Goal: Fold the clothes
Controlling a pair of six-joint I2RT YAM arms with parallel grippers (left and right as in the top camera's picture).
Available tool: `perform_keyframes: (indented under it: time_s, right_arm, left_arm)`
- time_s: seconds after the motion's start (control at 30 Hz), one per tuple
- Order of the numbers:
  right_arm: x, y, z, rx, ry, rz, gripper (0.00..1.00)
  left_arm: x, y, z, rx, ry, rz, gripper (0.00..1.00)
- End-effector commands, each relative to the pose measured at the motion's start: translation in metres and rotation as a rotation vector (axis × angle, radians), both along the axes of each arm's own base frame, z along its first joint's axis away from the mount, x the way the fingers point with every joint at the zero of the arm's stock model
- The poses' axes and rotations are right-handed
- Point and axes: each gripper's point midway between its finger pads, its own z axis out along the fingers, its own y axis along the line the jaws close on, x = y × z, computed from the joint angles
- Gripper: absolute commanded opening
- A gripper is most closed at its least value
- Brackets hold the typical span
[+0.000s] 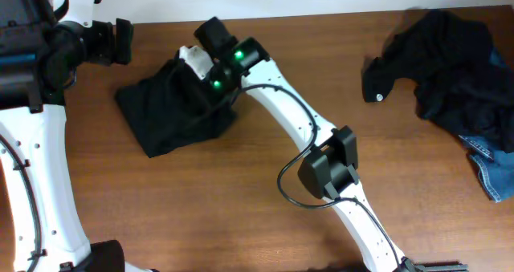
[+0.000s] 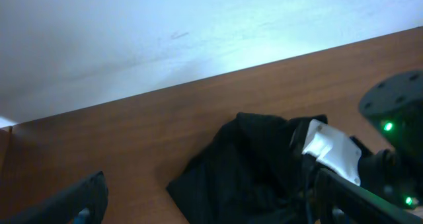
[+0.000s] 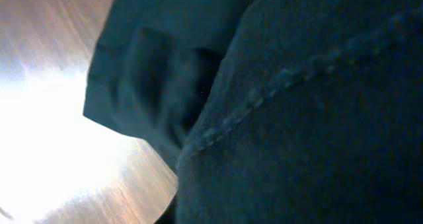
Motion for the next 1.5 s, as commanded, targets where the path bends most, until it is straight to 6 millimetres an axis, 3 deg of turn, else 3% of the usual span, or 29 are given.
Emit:
perform_keyframes:
  time_s: [0.0, 0.1, 0.27, 0.4, 0.57, 0.7, 0.83, 0.97, 1.13, 1.17, 1.2, 1.23, 1.3, 1.37, 1.47]
  right_arm:
    - [0.010, -0.016, 0.004, 0.011, 0.015, -0.034, 0.04]
    - [0.013, -0.020, 0.008, 0.030, 0.024, -0.038, 0.04]
    - [0.031, -0.051, 0.028, 0.052, 0.020, -0.111, 0.04]
    - [0.052, -0.104, 0.038, 0.046, 0.044, -0.221, 0.04]
    - [0.065, -0.167, 0.040, 0.023, 0.093, -0.337, 0.04]
    - [0.074, -0.211, 0.051, 0.024, 0.097, -0.416, 0.04]
    - [0.076, -0.243, 0.055, 0.023, 0.115, -0.475, 0.04]
    - [0.068, -0.253, 0.053, 0.009, 0.138, -0.451, 0.04]
    - [0.065, -0.249, 0.053, 0.005, 0.143, -0.442, 0.04]
    - [0.065, -0.249, 0.053, 0.005, 0.144, -0.443, 0.04]
    - [0.065, -0.249, 0.053, 0.005, 0.144, -0.443, 0.04]
    - [0.065, -0.249, 0.053, 0.005, 0.145, -0.443, 0.04]
    - [0.064, -0.249, 0.052, 0.004, 0.147, -0.443, 0.04]
    - [0.064, -0.249, 0.052, 0.004, 0.148, -0.443, 0.04]
    - [0.064, -0.249, 0.052, 0.004, 0.148, -0.443, 0.04]
  left_arm:
    - [-0.002, 0.005, 0.010, -0.023, -0.026, 0.054, 0.99]
    - [-0.003, 0.015, 0.009, -0.050, -0.020, 0.100, 0.99]
    - [-0.003, 0.021, 0.006, -0.059, -0.009, 0.120, 0.99]
    - [0.004, 0.022, -0.011, -0.074, 0.037, 0.129, 0.99]
    - [0.026, 0.018, -0.058, -0.118, 0.157, 0.111, 0.99]
    - [0.036, 0.015, -0.088, -0.130, 0.232, 0.106, 0.99]
    - [0.043, 0.008, -0.103, -0.130, 0.267, 0.092, 0.99]
    - [0.049, -0.004, -0.121, -0.128, 0.307, 0.068, 0.99]
    - [0.062, -0.026, -0.170, -0.169, 0.422, 0.052, 0.99]
    - [0.067, -0.035, -0.183, -0.196, 0.445, 0.022, 0.95]
    - [0.070, -0.041, -0.191, -0.220, 0.456, 0.001, 0.81]
    - [0.077, -0.055, -0.208, -0.275, 0.481, -0.049, 0.51]
    - [0.083, -0.066, -0.225, -0.335, 0.509, -0.085, 0.17]
    - [0.089, -0.078, -0.245, -0.404, 0.537, -0.135, 0.00]
    - [0.093, -0.099, -0.263, -0.511, 0.564, -0.219, 0.00]
